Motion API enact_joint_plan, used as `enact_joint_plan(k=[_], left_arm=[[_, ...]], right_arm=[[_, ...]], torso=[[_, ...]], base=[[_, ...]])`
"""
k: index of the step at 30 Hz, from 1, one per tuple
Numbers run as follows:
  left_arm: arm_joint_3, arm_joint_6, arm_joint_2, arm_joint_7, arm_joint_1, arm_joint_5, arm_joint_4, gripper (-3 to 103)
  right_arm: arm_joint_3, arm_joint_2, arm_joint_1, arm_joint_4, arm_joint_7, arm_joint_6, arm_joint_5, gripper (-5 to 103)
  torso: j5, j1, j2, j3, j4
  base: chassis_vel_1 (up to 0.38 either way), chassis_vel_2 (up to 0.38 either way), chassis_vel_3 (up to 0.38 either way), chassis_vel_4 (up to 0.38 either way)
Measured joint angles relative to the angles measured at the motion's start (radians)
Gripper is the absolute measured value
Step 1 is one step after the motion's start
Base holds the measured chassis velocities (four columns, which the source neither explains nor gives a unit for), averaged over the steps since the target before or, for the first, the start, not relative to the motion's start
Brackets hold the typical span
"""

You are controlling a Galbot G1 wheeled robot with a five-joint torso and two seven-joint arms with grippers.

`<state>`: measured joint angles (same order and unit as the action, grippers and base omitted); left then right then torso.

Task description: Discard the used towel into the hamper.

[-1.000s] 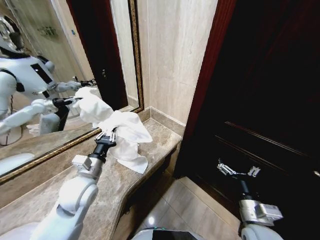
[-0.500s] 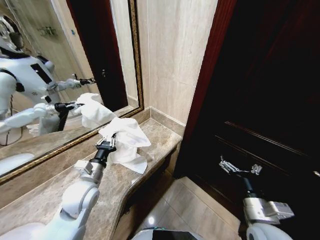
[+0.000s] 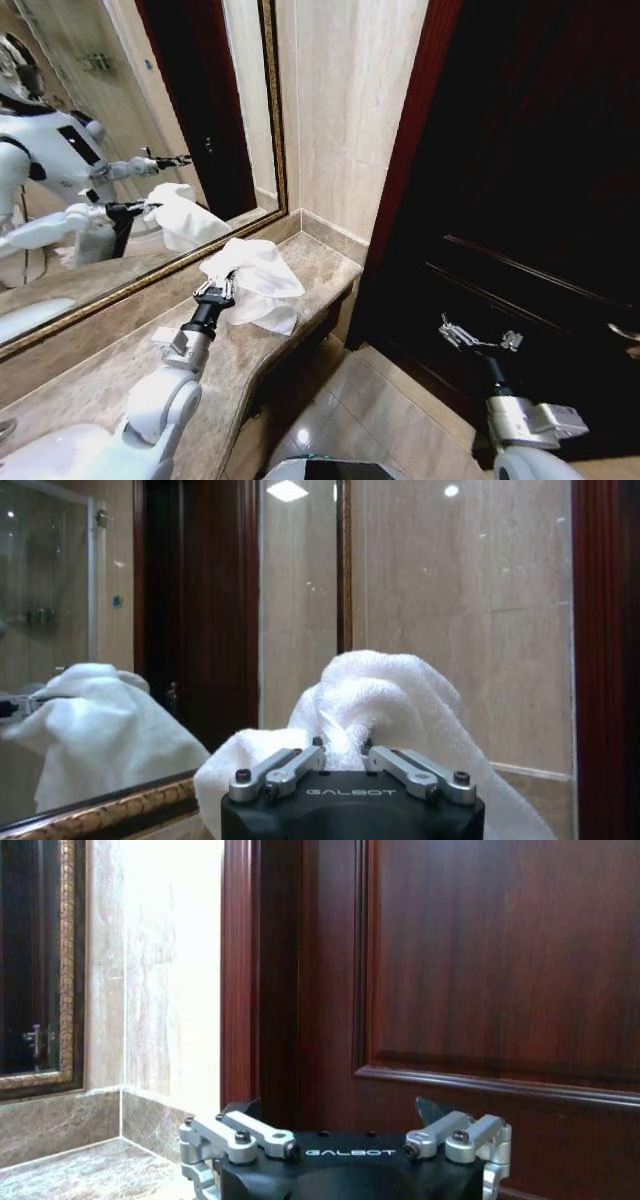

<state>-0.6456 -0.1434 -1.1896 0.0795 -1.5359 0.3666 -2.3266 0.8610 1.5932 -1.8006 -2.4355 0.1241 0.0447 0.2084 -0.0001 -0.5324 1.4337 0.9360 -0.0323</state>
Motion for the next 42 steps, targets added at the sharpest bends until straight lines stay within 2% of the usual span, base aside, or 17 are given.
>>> enact_joint_plan(k=[13,24,42], left_arm=[[-0.007,0.016,0.006,-0.002,-0.013,0.008,-0.007,7],[-0.002,0.026,0.019,-0.033,-0.018,-0.01,-0.008,7],[-0.003,0.049,0.017,-0.035,-0.028,-0.02,-0.007,7]], right_arm=[[-0.006,0.01,-0.006,-0.008,0.003,-0.008,-0.01,100],[-0.008,0.014,-0.011,-0.009,0.004,-0.021,-0.013,100],[-0.01,0.015,-0.014,-0.02,0.007,-0.03,-0.033,100]], torso=[[0.0001,0.0,0.0,0.0,-0.0001],[0.0001,0.0,0.0,0.0,0.0],[0.0,0.0,0.0,0.0,-0.0001]], base=[[0.089,-0.08,-0.083,0.082],[0.086,-0.092,-0.08,0.091],[0.059,-0.092,-0.103,0.046]])
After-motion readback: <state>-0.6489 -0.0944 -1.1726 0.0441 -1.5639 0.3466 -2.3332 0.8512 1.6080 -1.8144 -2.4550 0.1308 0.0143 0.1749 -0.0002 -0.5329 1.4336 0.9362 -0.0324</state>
